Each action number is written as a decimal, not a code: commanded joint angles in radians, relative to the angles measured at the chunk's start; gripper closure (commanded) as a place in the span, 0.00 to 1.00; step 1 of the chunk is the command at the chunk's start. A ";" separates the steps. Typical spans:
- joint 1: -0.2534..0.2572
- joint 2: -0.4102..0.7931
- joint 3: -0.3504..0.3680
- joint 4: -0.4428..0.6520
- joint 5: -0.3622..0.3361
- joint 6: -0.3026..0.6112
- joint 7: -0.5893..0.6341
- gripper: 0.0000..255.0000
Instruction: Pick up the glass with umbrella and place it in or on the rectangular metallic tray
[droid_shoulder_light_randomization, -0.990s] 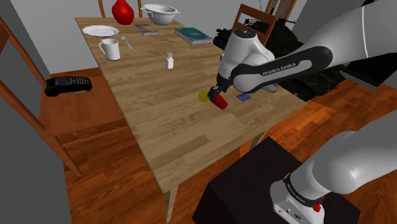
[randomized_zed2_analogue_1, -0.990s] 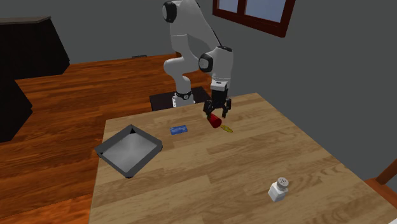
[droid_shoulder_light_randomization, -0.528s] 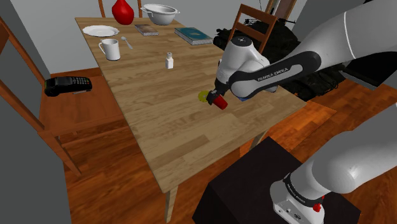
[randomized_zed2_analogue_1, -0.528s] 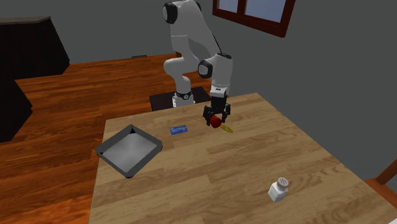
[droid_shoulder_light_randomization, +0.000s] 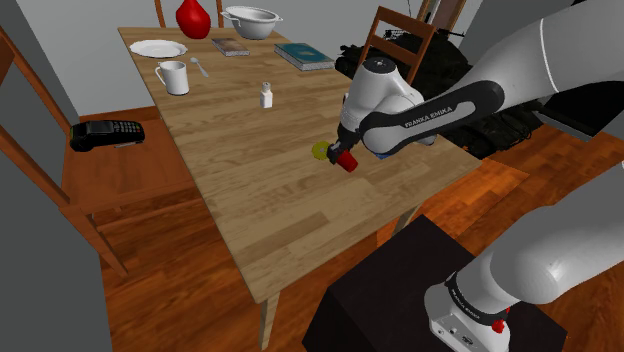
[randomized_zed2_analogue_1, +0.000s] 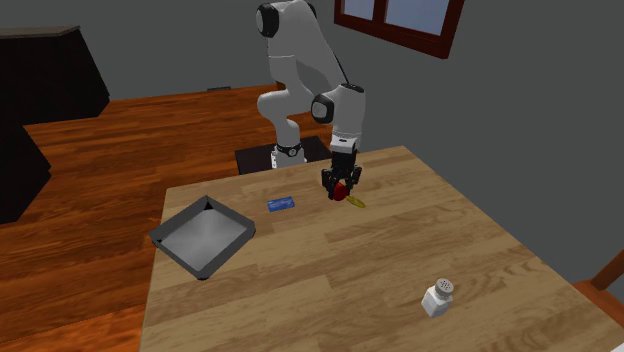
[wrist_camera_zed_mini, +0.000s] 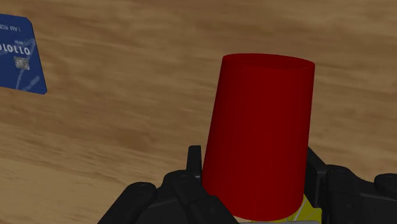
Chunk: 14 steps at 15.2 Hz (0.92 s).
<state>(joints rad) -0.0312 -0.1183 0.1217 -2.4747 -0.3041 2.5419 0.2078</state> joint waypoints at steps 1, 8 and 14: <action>0.000 0.000 0.000 0.000 0.000 0.000 0.000 1.00; 0.002 -0.010 0.000 0.005 0.008 -0.013 -0.007 1.00; 0.011 -0.063 -0.004 0.037 0.046 -0.096 -0.046 1.00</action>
<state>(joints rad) -0.0217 -0.1748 0.1172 -2.4450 -0.2635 2.4600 0.1662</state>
